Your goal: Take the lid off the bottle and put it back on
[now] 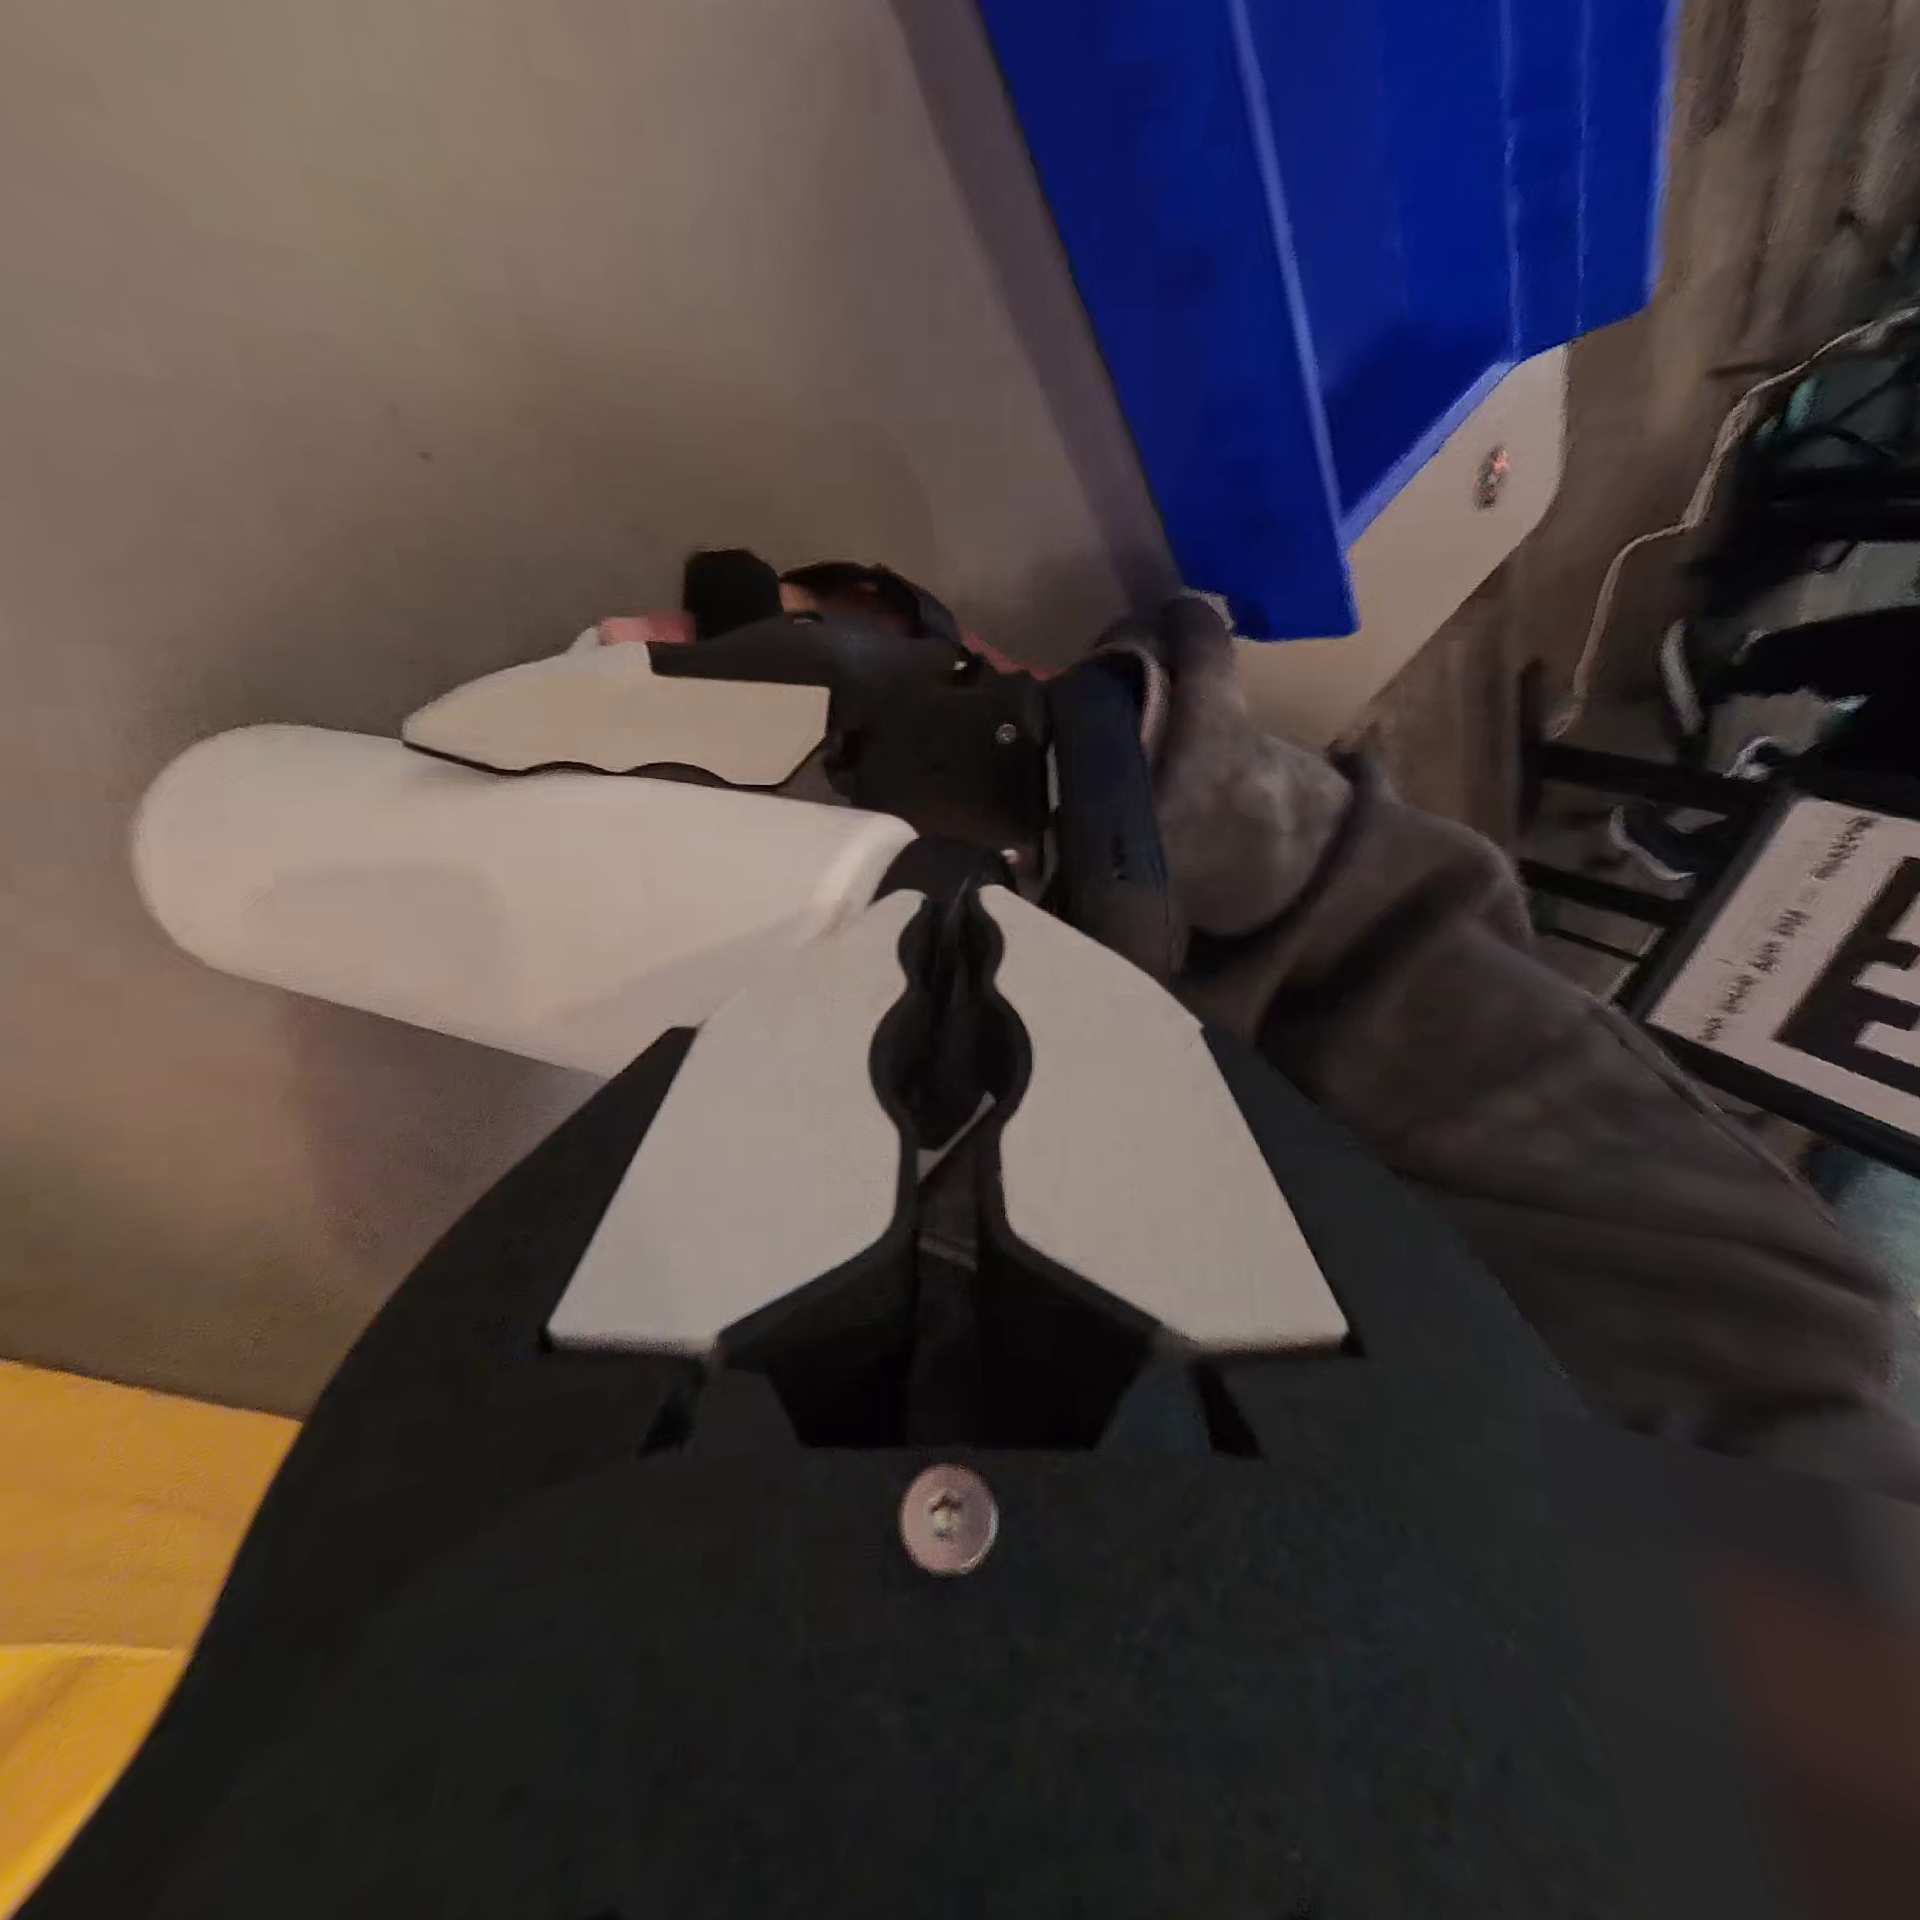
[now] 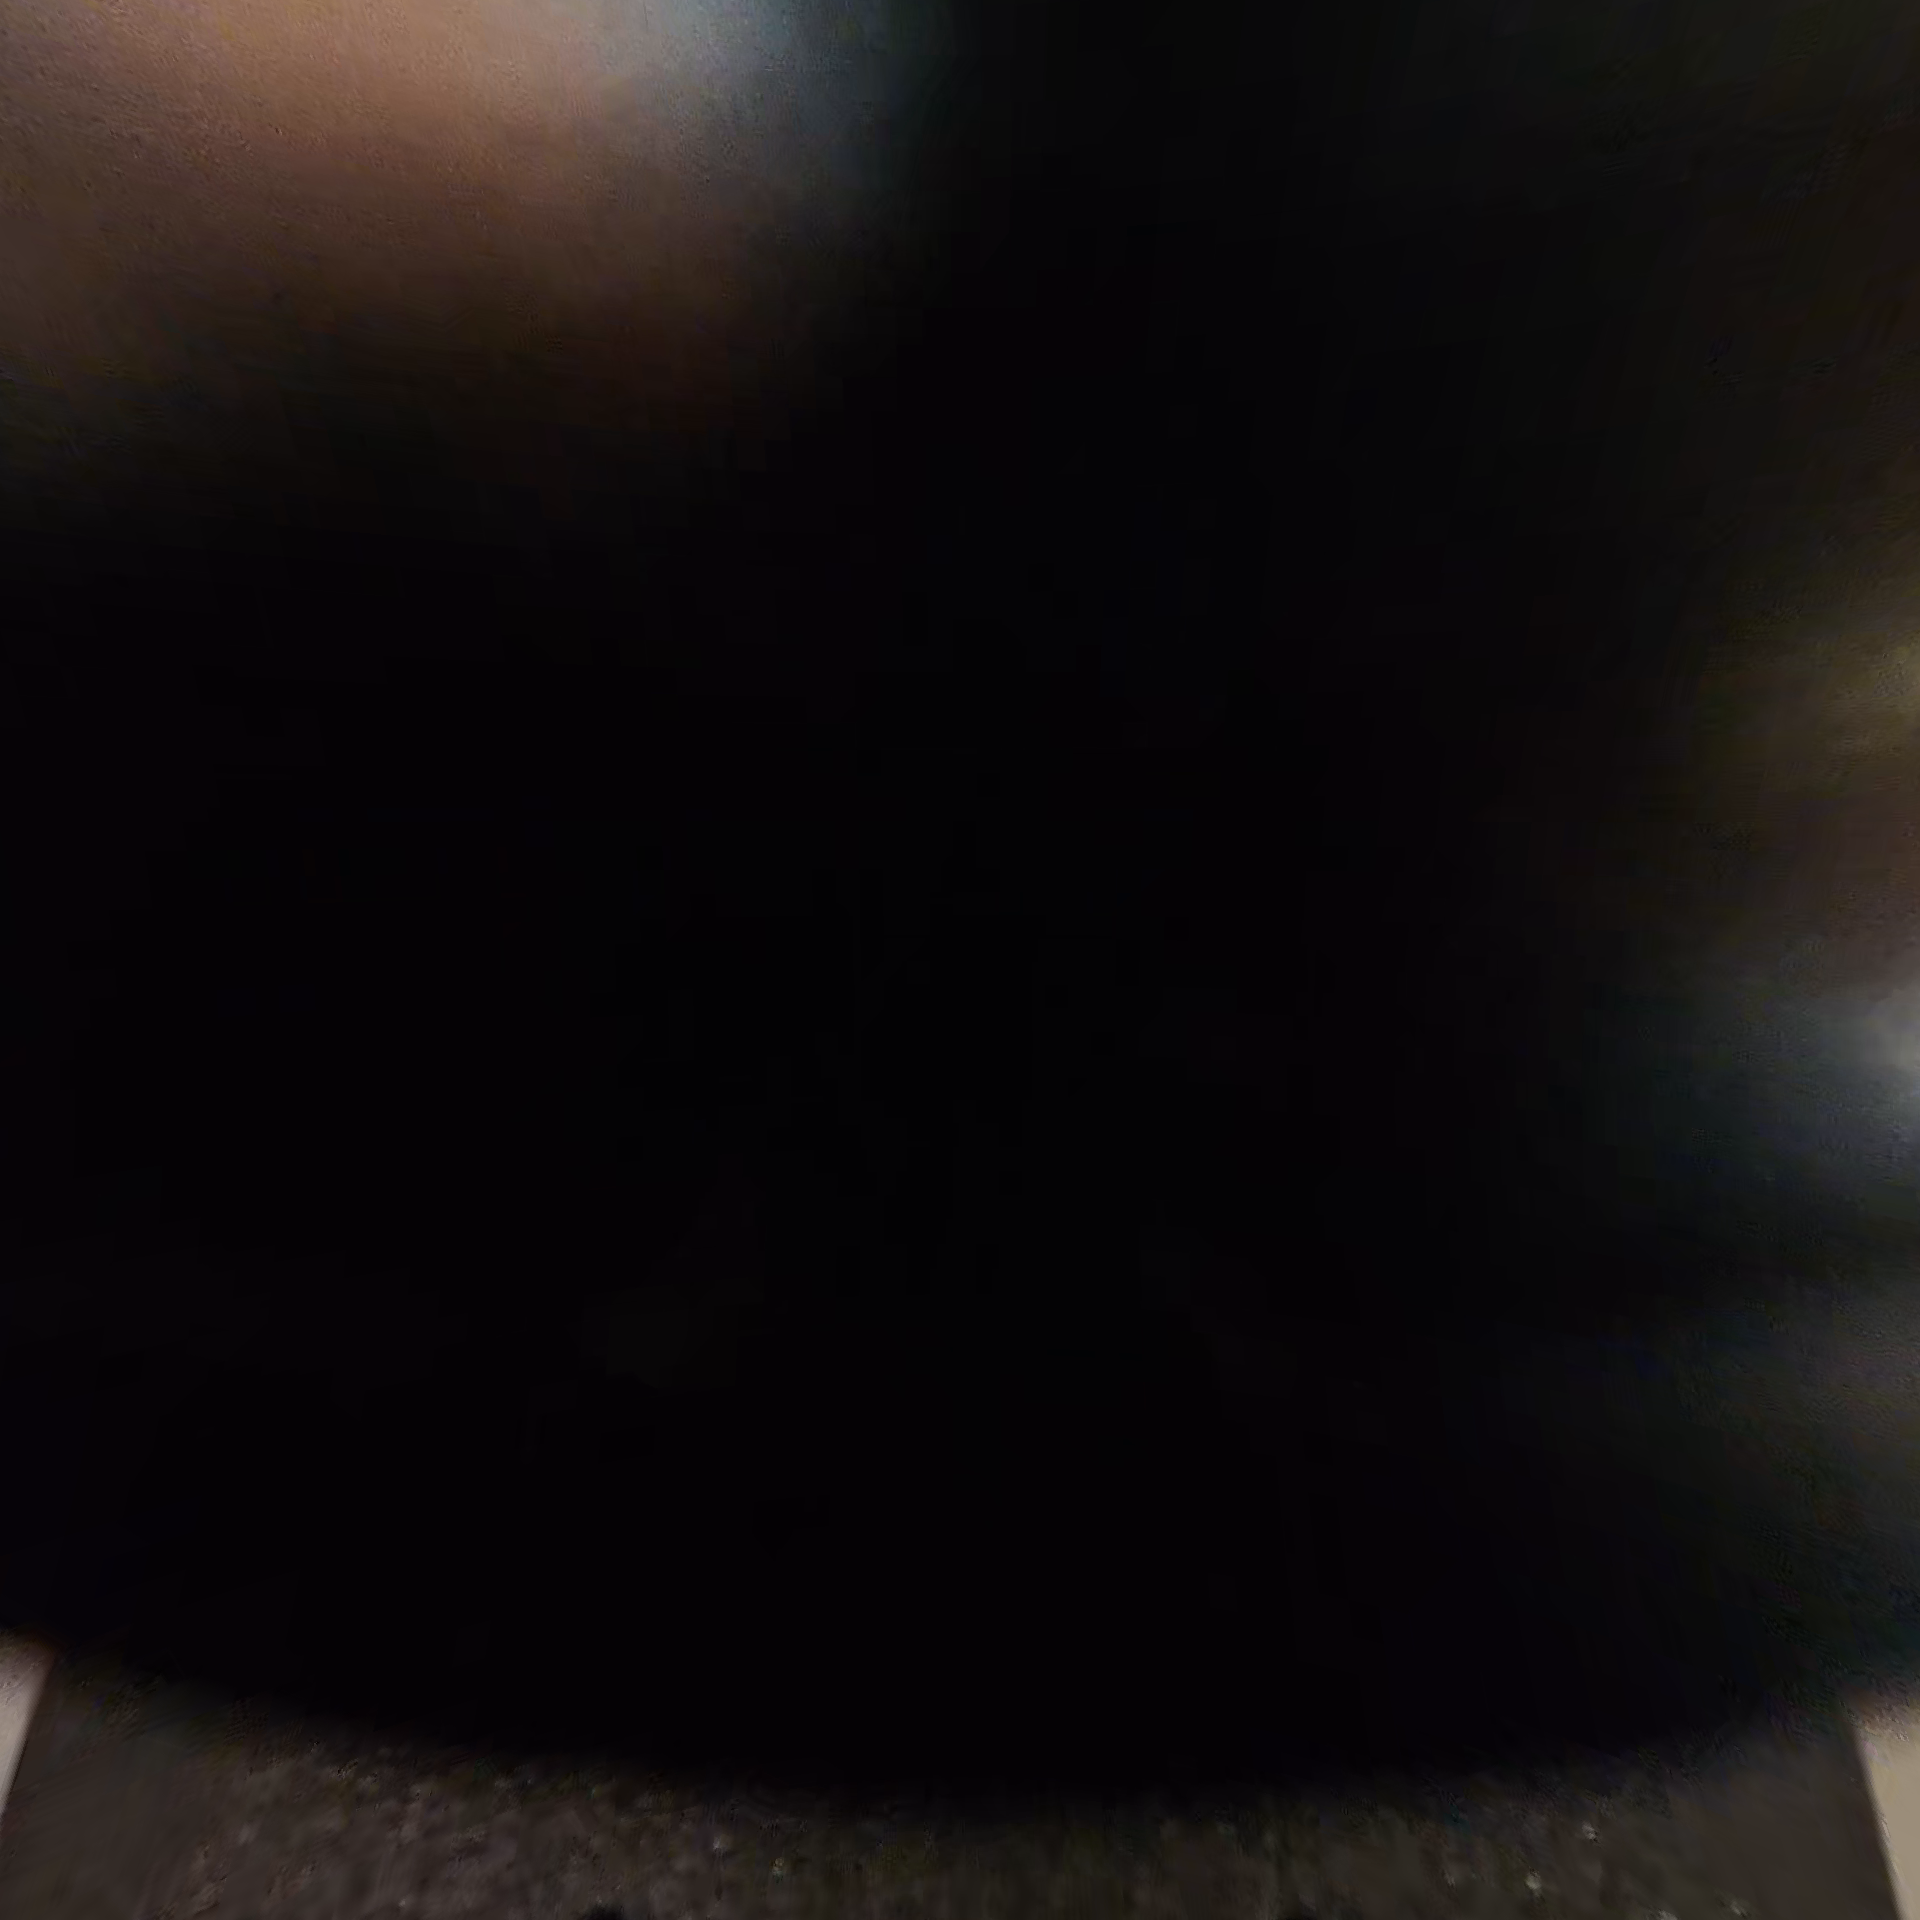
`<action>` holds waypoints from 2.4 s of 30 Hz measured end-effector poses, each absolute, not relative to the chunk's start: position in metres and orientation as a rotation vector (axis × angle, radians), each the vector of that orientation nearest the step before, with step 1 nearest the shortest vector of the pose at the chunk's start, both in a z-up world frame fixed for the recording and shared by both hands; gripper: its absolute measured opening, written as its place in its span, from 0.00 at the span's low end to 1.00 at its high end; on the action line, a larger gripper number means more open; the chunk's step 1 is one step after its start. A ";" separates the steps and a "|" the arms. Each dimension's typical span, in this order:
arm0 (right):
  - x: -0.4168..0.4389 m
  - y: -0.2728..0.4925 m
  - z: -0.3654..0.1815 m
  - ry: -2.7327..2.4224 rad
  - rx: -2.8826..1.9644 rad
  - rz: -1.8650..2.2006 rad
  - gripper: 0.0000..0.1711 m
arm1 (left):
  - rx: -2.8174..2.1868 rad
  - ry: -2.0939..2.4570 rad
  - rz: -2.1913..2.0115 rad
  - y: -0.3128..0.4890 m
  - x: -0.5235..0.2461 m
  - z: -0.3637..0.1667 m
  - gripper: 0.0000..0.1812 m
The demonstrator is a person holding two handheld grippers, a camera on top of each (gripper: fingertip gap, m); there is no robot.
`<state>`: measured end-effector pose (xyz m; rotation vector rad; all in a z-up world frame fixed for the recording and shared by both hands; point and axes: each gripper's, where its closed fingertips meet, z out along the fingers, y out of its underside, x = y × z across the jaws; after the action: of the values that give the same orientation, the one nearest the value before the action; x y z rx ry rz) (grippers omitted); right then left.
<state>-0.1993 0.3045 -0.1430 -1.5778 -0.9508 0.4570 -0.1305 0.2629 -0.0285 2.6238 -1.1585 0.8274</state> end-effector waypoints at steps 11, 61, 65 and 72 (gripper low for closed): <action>-0.189 0.284 -0.124 -1.010 -1.622 0.554 0.50 | 2.645 -2.002 0.762 0.283 -0.162 0.012 0.42; -0.159 0.277 -0.065 -0.916 -1.446 0.792 0.48 | 2.112 -2.675 0.422 0.276 -0.168 -0.023 0.55; -0.158 0.275 -0.065 -0.897 -1.431 0.786 0.48 | 1.978 -2.681 0.265 0.272 -0.156 -0.027 0.51; -0.159 0.276 -0.065 -0.879 -1.434 0.758 0.48 | 1.990 -2.472 0.124 0.266 -0.149 -0.040 0.42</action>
<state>-0.1590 0.2761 -0.0653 -1.4341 -0.8794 0.7584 -0.1487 0.2660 -0.0404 1.9901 -2.4720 0.1237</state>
